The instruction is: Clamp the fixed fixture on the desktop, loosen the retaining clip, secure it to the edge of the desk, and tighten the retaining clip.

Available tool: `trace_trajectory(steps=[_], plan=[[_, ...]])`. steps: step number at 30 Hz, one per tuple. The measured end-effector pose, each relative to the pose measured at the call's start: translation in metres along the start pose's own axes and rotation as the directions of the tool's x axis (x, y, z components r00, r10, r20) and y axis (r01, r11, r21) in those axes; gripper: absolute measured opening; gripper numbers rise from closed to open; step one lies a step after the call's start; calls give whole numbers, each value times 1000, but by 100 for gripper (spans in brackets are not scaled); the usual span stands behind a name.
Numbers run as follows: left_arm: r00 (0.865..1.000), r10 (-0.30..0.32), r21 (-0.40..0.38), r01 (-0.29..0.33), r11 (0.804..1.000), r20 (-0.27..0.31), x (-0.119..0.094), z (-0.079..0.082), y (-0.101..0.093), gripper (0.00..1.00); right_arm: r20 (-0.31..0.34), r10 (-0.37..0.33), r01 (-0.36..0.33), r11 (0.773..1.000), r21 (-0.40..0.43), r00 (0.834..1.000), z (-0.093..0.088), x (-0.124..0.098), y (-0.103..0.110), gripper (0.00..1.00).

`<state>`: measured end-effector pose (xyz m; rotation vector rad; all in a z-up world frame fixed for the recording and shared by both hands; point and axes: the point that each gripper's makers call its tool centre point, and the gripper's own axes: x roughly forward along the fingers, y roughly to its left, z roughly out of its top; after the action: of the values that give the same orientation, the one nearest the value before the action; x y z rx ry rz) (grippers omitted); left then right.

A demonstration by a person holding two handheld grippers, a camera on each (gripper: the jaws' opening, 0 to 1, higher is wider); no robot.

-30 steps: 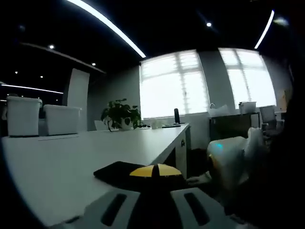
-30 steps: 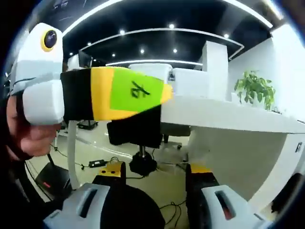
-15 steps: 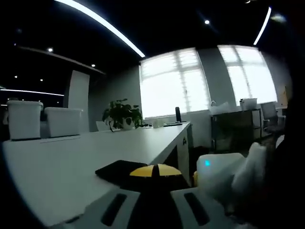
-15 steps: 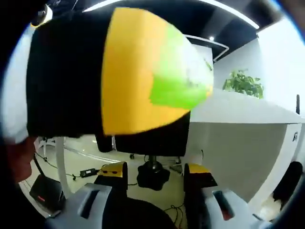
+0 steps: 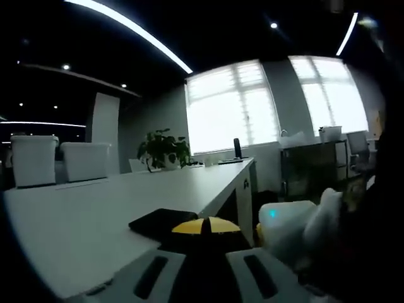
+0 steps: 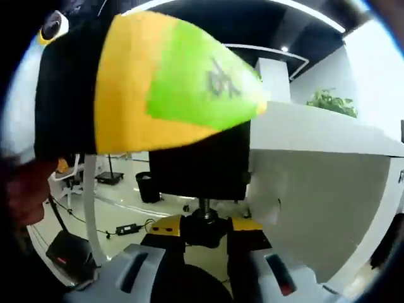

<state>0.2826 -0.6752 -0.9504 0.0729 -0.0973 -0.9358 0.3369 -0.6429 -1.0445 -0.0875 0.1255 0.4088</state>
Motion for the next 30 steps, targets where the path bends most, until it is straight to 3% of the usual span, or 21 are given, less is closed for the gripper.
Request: trace_trajectory(steps=[3,7,10,12,13,15,19,23,26,27,30], plan=[[1000,4,1,-4,1000,-1,1,0,0,1,13,143,-143,989,-43,990,0,1,3,22],[1000,6,21,-6,1000,-4,4,-3,0,1,6,321,-319,943,-95,947,1,7,6,22],[1000,5,21,-5,1000,-3,4,-4,0,1,-2,452,-448,886,-121,892,1,4,12,22],[1000,5,15,-5,1000,2,4,-4,0,1,-13,530,-526,838,-145,848,1,4,16,22],[1000,5,15,-5,1000,4,4,-4,0,1,-24,577,-574,805,-152,816,-1,5,19,22],[1000,11,26,-11,1000,3,4,-5,0,1,-37,617,-613,773,-164,786,0,4,21,22],[1000,18,24,-18,1000,-14,1,-10,2,1,-41,656,-653,739,-167,754,-1,10,19,22],[999,29,27,-28,999,-23,-4,-10,4,1,-39,663,-658,731,-180,748,-1,11,20,22],[999,33,19,-33,999,-18,-7,-9,6,1,-35,651,-647,744,-169,758,-2,14,17,23],[999,33,18,-32,999,-18,-7,-9,6,1,-38,625,-622,767,-156,780,-2,13,17,24],[999,41,19,-41,999,-17,-10,-8,7,1,-32,481,-481,867,-133,876,-2,10,7,32]])
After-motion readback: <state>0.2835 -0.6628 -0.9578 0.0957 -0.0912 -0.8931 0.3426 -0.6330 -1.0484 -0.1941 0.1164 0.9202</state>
